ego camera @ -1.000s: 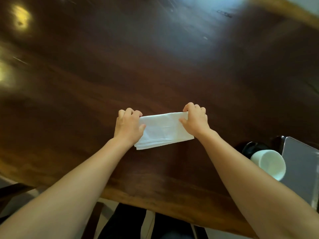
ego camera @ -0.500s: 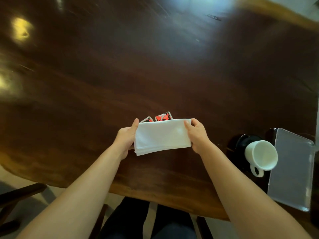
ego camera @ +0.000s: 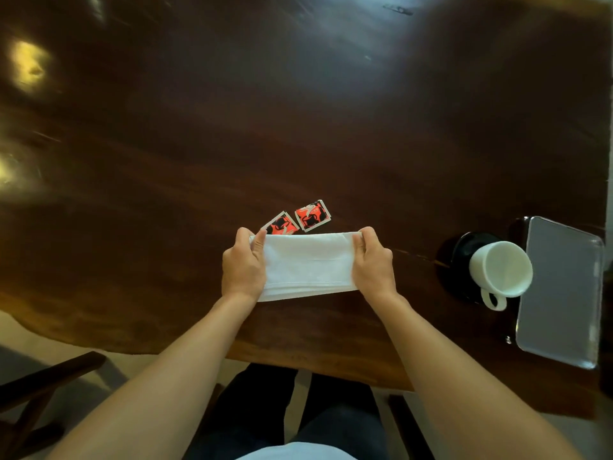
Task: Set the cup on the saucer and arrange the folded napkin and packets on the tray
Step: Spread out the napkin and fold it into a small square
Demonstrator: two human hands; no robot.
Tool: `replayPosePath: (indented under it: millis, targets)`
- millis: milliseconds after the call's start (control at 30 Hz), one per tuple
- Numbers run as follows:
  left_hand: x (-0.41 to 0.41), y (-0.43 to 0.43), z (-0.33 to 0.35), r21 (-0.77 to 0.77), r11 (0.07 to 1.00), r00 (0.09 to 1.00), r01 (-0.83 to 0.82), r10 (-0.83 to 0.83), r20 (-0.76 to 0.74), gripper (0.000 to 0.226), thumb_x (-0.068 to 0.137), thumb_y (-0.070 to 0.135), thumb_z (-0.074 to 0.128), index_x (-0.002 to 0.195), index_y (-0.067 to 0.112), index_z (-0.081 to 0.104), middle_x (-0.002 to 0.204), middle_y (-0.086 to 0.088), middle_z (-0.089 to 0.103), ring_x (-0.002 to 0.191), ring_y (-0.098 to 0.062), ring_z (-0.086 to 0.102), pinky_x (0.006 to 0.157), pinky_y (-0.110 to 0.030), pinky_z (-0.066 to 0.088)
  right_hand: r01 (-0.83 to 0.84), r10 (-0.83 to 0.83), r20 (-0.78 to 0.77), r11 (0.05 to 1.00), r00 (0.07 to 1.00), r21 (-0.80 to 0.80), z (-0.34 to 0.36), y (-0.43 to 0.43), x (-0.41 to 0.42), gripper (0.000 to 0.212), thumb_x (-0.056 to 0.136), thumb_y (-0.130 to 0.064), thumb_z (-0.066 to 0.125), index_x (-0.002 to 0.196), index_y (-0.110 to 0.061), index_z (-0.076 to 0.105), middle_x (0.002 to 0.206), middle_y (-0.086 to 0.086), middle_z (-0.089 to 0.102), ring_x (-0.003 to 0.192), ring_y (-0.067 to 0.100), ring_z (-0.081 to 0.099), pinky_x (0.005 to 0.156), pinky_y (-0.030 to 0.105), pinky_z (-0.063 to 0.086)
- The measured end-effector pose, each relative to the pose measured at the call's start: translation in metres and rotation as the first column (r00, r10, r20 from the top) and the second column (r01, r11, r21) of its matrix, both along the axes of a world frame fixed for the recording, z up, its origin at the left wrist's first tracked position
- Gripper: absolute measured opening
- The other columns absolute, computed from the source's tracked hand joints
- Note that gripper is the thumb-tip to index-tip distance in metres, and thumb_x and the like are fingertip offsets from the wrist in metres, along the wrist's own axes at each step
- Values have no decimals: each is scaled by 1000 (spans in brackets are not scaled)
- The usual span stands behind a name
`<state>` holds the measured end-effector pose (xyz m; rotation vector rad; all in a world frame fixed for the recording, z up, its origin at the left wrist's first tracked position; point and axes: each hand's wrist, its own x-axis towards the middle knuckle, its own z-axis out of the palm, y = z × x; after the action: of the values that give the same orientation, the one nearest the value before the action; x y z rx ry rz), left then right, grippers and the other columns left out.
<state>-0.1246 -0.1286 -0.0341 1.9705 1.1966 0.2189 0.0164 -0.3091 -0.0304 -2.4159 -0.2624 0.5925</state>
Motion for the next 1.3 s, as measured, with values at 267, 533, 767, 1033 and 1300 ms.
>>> replayPosePath:
  millis: [267,533,767,1033,1300]
  targets:
    - [0,-25,-15,-201,970,990,-137,128,-57,50,95,58,52,67,17,47,61,3,51,55,-10,45,46,-18,33,29,-25,60,997,998,-76,-1,-27,-12,24,106,-39,33,90,-27,45,63,-3,55,50,12,53,41,29,38]
    - [-2,-30,-10,-653,740,980,-165,199,-22,14,90,39,72,93,26,69,95,-1,74,89,-21,74,64,-32,61,-38,47,194,998,980,-45,27,-26,-7,20,106,-34,40,103,-20,55,75,-6,60,64,12,62,50,31,53]
    - [-10,-50,11,-958,271,965,-93,260,-20,36,87,7,72,122,10,64,109,-13,75,96,-28,74,77,-42,62,-93,83,267,995,960,25,44,-11,-28,14,102,-30,54,95,-21,63,72,-15,58,63,2,59,51,14,43]
    - [-3,-65,30,-999,-39,929,4,369,-11,40,92,12,57,131,7,61,106,-20,73,95,-32,72,76,-48,60,-218,193,318,975,928,46,48,3,-73,25,99,-33,57,112,-14,66,94,-1,66,71,8,60,57,13,44]
    - [1,-76,34,-995,-27,920,99,383,81,46,104,38,41,134,9,63,128,-19,66,116,-30,68,86,-43,59,-179,139,298,977,944,112,49,14,-94,23,99,-34,59,113,-17,67,95,-2,68,80,11,64,67,22,56]
